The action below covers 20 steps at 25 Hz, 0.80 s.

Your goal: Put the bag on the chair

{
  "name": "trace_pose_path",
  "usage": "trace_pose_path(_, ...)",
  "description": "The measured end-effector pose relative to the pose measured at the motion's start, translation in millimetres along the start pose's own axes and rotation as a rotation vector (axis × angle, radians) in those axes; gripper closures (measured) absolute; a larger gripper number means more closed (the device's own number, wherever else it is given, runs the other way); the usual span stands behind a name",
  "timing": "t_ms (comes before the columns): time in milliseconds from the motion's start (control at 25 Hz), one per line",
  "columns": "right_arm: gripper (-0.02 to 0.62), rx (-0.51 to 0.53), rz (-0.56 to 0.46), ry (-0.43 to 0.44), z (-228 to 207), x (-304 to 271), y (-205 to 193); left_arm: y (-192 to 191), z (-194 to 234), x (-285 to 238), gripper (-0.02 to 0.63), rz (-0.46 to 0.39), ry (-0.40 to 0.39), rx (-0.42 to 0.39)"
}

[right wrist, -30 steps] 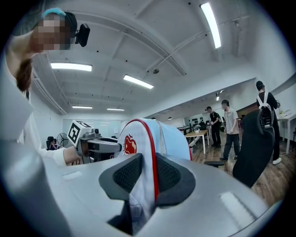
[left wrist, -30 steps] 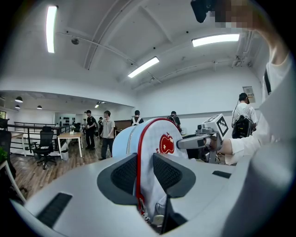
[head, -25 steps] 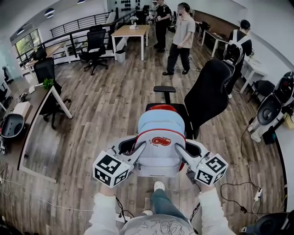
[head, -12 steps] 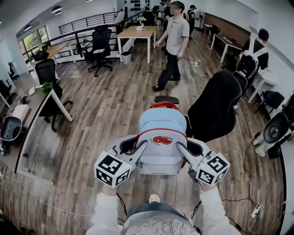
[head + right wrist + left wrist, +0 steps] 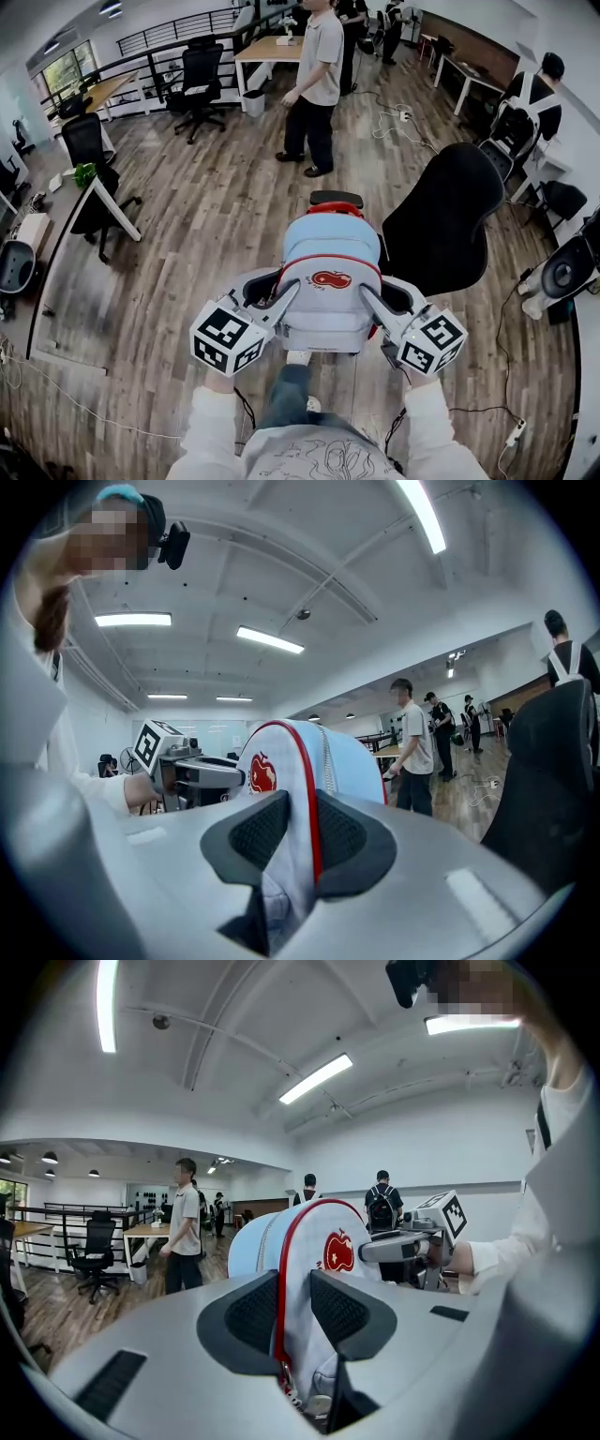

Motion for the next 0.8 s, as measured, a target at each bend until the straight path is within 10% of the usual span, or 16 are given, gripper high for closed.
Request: trace_pose_path(800,0.502,-0.006,0.086,-0.079,-171.4,-146.6,-46.2,50.8,160.6,-187.3,0.499,0.111,-0.089,0.009)
Point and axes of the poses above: the fingertips, and each gripper's own axes: x backward along the fingers, z to its left, y out of its top, the point moved 7 cm from there along x, backward along the fingers, and after that the axes turned 15 degrees about x, right-handed, at the moved point
